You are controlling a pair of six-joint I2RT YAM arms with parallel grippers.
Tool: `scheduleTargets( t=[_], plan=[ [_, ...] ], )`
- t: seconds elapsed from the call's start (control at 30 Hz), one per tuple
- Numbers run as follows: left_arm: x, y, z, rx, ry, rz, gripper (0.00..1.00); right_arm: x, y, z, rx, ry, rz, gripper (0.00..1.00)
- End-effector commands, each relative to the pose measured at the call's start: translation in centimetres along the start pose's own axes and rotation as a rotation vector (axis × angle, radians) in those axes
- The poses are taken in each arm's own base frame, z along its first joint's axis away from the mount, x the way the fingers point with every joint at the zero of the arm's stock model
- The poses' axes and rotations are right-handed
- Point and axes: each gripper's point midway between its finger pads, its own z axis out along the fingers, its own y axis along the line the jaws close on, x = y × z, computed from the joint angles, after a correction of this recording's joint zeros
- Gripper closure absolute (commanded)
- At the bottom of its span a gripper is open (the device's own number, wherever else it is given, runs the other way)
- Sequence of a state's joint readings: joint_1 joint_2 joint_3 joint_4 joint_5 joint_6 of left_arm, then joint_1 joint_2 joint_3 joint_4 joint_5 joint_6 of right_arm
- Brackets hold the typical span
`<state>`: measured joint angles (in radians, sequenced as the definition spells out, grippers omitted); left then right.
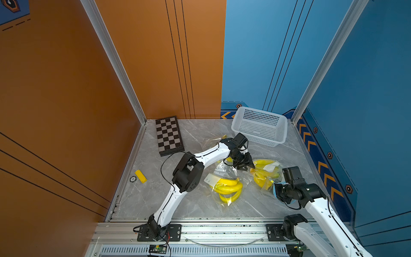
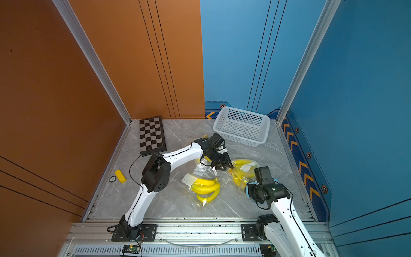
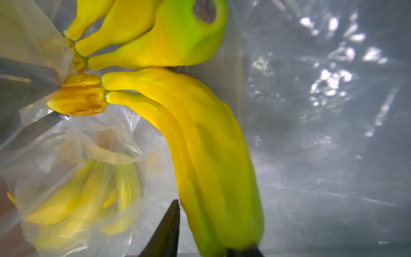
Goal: Open the zip-top bag and take out the banana
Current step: Pick up the banana from the zipper food storage bag.
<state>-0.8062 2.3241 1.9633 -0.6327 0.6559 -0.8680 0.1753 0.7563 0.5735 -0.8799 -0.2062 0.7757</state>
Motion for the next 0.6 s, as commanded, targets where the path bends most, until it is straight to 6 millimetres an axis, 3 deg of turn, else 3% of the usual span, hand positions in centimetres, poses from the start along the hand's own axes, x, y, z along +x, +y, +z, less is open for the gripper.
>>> scheduleTargets(
  t=[0.0, 0.1, 0.37, 0.57],
  plan=[
    [1.0, -0.1, -0.6, -0.015, 0.013, -0.005, 0.52, 0.0, 0.2, -0.5, -0.008, -0.001, -0.016, 0.73],
    [0.8, 0.0, -0.9, -0.011, 0.01, -0.005, 0.52, 0.1, 0.1, -0.8, -0.006, 0.005, -0.025, 0.79],
    [0.1, 0.4, -2.2, 0.001, -0.004, -0.015, 0.49, 0.3, 0.3, -1.4, -0.01, 0.021, -0.036, 0.84],
    [-0.2, 1.3, -6.0, 0.015, -0.046, -0.026, 0.35, 0.2, 1.2, -2.3, -0.038, 0.023, -0.036, 0.83]
  ],
)
